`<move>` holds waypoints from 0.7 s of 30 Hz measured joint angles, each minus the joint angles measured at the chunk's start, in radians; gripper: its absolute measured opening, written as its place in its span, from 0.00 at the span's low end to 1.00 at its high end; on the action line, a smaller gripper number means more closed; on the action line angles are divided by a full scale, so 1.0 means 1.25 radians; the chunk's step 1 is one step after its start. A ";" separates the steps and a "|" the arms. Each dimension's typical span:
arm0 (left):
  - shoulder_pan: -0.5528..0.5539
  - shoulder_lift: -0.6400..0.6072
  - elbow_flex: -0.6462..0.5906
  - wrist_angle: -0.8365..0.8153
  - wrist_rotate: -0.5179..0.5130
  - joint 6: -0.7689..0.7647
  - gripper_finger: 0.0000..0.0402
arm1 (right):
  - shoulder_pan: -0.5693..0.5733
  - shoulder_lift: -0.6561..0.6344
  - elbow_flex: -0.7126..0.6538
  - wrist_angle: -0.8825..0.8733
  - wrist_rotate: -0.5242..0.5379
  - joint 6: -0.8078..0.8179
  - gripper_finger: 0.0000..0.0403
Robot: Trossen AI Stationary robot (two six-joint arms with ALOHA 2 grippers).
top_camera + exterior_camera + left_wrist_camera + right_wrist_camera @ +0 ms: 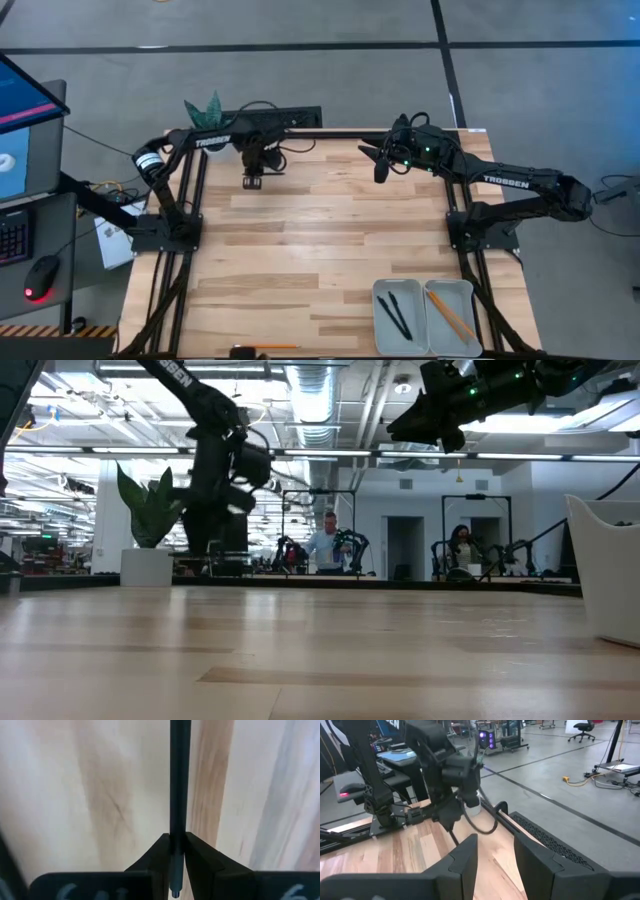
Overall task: Sort pens & pencils
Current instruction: Put the black pen into the bottom left gray bin
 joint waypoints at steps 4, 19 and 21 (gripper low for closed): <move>0.000 0.000 0.079 -0.061 0.017 0.002 0.09 | 0.000 0.000 0.000 0.000 0.000 0.000 0.37; -0.087 -0.003 0.427 -0.131 0.001 0.009 0.09 | 0.000 0.000 0.000 -0.013 -0.005 0.000 0.53; -0.111 -0.003 0.466 -0.117 0.001 0.009 0.09 | 0.000 0.000 0.000 0.004 -0.005 0.000 0.55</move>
